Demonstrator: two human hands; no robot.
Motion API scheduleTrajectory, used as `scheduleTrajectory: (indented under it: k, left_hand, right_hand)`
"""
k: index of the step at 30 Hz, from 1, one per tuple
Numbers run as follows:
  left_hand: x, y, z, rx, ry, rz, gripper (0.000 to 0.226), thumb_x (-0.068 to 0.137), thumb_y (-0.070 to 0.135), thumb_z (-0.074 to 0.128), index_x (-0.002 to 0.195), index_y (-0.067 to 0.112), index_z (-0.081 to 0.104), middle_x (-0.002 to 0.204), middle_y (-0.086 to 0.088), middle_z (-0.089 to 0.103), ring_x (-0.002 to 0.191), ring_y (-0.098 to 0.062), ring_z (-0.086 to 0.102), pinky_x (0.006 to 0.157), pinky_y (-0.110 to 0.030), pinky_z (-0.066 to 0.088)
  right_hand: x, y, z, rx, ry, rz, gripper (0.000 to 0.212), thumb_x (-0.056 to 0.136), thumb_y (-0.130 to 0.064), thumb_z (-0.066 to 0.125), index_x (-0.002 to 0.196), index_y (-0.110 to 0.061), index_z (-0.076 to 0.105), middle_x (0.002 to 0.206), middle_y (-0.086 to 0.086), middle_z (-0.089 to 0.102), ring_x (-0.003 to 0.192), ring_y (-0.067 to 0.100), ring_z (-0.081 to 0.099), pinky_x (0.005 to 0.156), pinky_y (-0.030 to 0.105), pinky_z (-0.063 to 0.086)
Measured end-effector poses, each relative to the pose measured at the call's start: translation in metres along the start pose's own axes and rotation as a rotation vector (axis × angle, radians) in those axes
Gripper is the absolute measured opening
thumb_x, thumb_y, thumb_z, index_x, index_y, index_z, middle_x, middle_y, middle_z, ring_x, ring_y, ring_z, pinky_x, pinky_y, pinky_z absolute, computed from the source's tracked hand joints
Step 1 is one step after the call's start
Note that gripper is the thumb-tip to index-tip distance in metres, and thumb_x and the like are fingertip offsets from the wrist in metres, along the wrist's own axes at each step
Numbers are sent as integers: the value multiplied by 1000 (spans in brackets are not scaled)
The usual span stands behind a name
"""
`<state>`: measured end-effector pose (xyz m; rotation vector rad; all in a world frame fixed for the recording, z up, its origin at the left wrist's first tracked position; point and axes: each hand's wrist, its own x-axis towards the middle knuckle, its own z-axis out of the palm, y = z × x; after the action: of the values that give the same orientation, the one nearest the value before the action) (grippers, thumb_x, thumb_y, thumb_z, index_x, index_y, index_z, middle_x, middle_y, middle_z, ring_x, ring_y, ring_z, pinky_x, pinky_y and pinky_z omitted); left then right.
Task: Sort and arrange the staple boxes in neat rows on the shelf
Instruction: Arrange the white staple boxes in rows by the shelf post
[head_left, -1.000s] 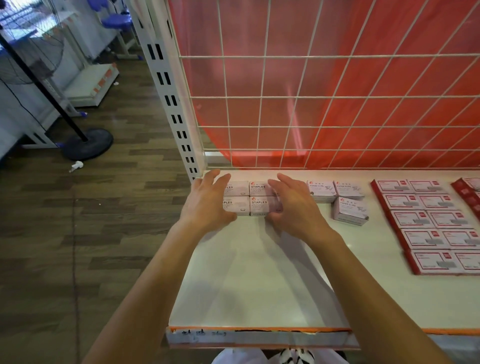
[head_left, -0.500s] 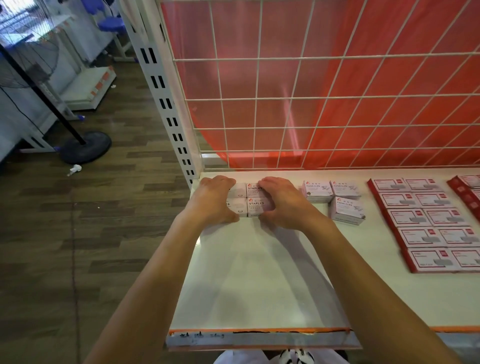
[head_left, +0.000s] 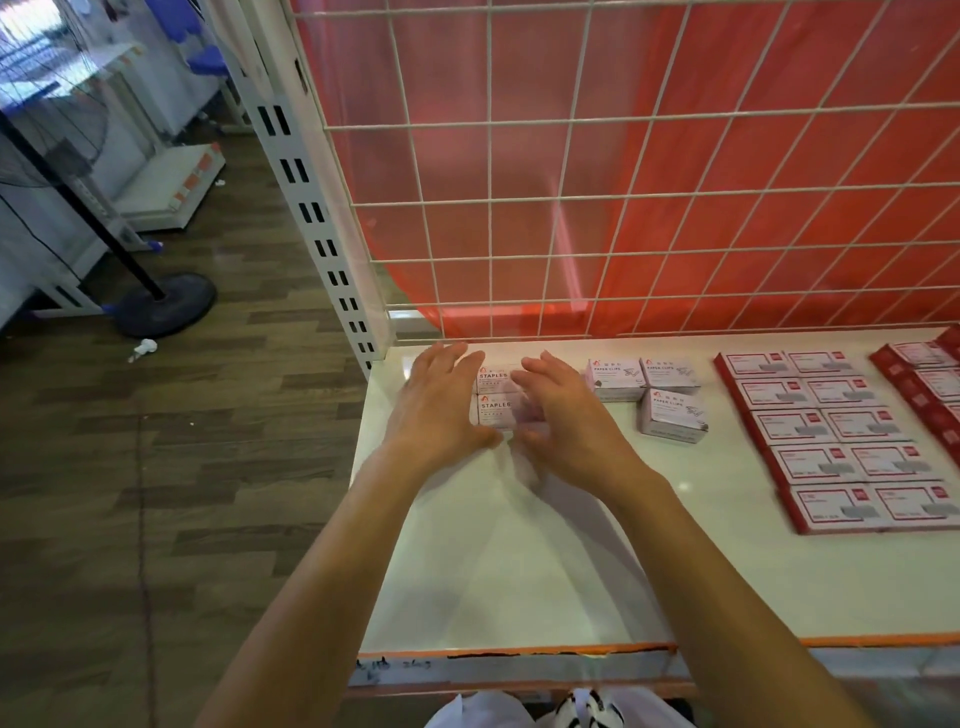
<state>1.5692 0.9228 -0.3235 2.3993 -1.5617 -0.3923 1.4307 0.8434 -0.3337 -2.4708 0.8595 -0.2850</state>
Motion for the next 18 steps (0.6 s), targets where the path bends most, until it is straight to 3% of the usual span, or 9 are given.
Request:
scheduleTrajectory:
  k: [10,18]
  left_hand:
    - [-2,66,27,33,84,122,69,88,41,63,147,24,31,155,5,29,144,-17,18,118,-34,15]
    - [3,108,45,3,159,198,52,90,28,62,139,23,47,145,6,44,134,-16,31,113,-32,30]
  right_hand:
    - [-31,27,-27,-82,126,96,51,89,-14,61,138,-17,47,145,0,43,136,18,31,113,26,19]
    - [-51,67,-52,-200,287,209,33,88,-12,58,120,-13,64,123,7,61,113,27,47,98,33,36]
